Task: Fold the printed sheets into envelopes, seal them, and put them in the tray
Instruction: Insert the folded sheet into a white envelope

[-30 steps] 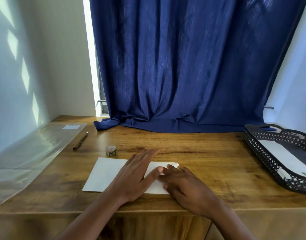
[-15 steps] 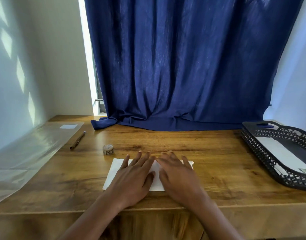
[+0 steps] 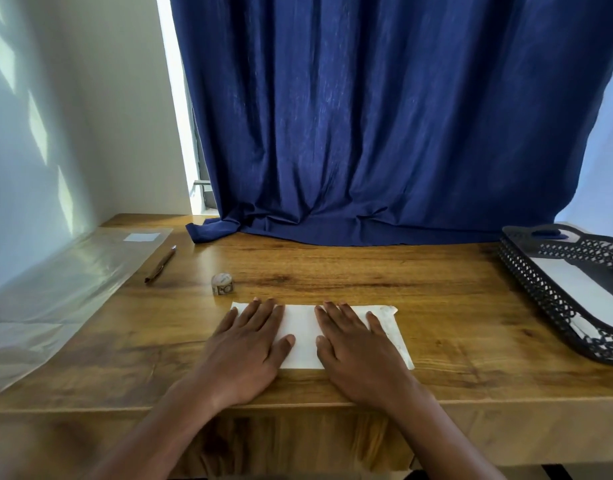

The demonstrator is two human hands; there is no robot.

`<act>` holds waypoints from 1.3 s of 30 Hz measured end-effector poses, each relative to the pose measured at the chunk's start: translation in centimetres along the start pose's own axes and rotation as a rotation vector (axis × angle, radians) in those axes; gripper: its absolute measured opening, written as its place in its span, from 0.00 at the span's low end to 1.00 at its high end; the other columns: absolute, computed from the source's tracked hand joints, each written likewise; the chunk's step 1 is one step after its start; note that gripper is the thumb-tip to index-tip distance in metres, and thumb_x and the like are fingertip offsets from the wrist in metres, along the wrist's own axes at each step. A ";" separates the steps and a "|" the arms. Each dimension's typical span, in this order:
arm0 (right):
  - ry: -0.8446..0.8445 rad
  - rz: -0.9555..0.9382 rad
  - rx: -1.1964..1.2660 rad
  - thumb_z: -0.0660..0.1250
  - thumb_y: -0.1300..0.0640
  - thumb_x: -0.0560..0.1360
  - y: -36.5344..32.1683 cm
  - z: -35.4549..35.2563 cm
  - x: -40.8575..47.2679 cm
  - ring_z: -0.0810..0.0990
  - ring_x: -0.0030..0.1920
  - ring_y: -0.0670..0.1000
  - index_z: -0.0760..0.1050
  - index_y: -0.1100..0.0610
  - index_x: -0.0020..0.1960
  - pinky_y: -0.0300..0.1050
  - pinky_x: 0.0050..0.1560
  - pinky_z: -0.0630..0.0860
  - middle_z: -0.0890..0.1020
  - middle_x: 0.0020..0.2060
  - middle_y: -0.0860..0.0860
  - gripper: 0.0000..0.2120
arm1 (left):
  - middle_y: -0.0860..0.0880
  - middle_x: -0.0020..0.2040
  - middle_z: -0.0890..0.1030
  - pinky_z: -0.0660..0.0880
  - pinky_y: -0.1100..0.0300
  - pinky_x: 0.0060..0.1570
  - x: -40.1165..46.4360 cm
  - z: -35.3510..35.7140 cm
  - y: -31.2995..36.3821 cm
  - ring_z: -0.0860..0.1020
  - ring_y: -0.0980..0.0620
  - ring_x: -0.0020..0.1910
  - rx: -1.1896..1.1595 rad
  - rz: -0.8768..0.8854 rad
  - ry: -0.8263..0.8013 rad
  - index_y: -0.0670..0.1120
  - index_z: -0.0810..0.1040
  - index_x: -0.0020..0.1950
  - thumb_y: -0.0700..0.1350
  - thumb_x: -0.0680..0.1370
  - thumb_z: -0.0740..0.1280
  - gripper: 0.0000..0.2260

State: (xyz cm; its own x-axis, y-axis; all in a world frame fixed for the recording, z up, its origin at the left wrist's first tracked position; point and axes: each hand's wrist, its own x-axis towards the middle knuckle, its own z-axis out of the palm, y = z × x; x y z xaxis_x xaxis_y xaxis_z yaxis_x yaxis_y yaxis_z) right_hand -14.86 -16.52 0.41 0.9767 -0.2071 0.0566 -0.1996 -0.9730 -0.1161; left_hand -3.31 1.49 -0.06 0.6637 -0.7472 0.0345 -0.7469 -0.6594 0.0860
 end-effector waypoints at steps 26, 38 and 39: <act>0.224 -0.241 0.699 0.78 0.66 0.72 7.4 -1.9 -9.6 0.78 0.67 0.43 0.84 0.41 0.60 0.40 0.63 0.77 0.82 0.64 0.40 0.24 | 0.63 0.67 0.78 0.77 0.54 0.64 -10.8 -0.4 -7.8 0.75 0.59 0.70 -0.500 0.279 0.305 0.67 0.80 0.66 0.33 0.71 0.79 0.34; 0.386 0.188 0.944 0.73 0.50 0.77 6.3 -2.6 -2.1 0.86 0.46 0.43 0.75 0.42 0.63 0.42 0.41 0.84 0.87 0.47 0.42 0.16 | 0.58 0.47 0.85 0.77 0.66 0.38 -3.0 -2.4 -6.2 0.83 0.56 0.44 -0.806 -0.222 0.440 0.60 0.75 0.65 0.58 0.75 0.74 0.20; 0.373 0.217 0.885 0.73 0.48 0.77 6.5 -2.2 -1.7 0.85 0.47 0.41 0.75 0.42 0.64 0.42 0.43 0.84 0.86 0.50 0.41 0.17 | 0.57 0.46 0.83 0.74 0.67 0.37 -2.7 -2.2 -6.4 0.81 0.56 0.43 -0.716 -0.263 0.416 0.60 0.75 0.68 0.59 0.75 0.74 0.22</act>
State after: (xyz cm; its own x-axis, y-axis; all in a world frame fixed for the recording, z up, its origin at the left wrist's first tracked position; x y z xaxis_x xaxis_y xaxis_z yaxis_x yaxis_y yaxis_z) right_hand -18.03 -22.68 1.77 0.8081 -0.5390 0.2375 -0.0918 -0.5135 -0.8531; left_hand -0.22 7.87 1.47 0.8766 -0.3947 0.2752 -0.4544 -0.4910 0.7433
